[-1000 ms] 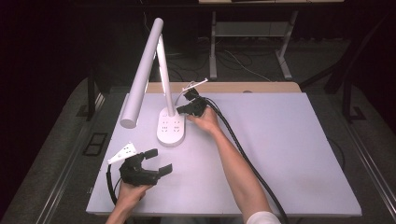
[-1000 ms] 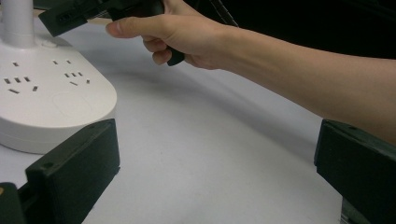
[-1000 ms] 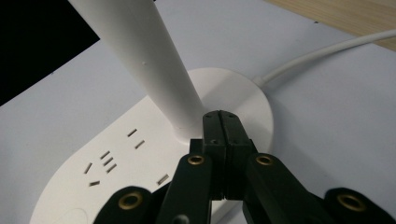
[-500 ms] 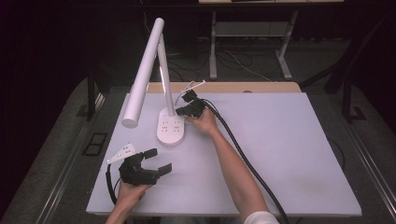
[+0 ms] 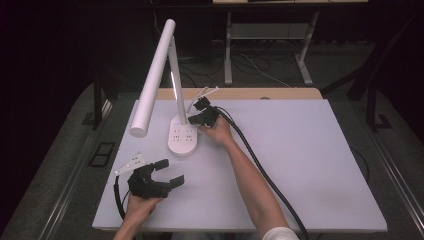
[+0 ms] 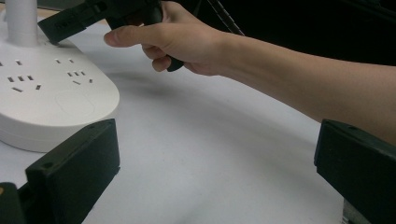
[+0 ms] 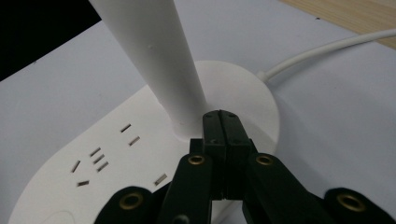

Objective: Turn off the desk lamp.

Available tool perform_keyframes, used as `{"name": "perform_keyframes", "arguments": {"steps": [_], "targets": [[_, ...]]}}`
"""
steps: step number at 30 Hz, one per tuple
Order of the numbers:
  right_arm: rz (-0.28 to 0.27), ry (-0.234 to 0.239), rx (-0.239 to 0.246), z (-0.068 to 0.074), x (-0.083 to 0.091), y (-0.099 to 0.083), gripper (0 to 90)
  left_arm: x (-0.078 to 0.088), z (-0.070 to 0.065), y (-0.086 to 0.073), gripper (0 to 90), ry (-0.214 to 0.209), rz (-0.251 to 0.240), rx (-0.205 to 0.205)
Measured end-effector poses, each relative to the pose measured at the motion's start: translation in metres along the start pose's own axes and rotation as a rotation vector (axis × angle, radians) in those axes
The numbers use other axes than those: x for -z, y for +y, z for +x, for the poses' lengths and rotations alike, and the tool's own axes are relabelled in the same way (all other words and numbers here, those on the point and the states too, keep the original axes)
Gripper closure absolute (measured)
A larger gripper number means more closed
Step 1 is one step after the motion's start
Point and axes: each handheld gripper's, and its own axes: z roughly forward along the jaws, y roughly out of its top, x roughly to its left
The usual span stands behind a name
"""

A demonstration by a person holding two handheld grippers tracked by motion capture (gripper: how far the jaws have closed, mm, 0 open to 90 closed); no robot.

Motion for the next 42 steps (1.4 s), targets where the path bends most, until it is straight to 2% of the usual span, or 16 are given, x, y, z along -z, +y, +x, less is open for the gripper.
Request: {"name": "perform_keyframes", "arguments": {"steps": [14, 18, 22, 25, 33, 39, 42], "targets": [[-0.006, 0.0, 0.006, 0.0005, 0.0, 0.0006, 90.0, -0.0002, -0.0005, 0.0001, 0.0, -0.002, -0.001, 0.002], [-0.007, -0.018, 0.021, 0.0022, -0.0004, -0.0001, 90.0, 0.0002, -0.0011, 0.0, 0.0, -0.001, -0.003, 0.002], [-0.016, -0.011, 0.006, 0.0012, -0.0008, -0.0021, 90.0, 0.0006, -0.0015, -0.0002, 0.0, 0.0, -0.003, 0.0], [-0.014, -0.019, 0.019, 0.0023, -0.0008, -0.002, 90.0, 0.0004, -0.0013, 0.0, 0.0, 0.001, -0.003, 0.001], [0.0, -0.025, 0.011, 0.0034, 0.0003, -0.0004, 90.0, -0.001, -0.0004, -0.0002, 0.0, -0.002, -0.001, 0.003], [0.002, -0.033, 0.023, 0.003, 0.0019, 0.0011, 90.0, -0.0015, -0.0002, -0.0001, 0.0, -0.004, -0.001, 0.004], [-0.004, -0.024, 0.016, 0.002, 0.0013, 0.0006, 90.0, -0.0013, -0.0003, 0.0, 0.0, -0.004, -0.001, 0.003]]}}
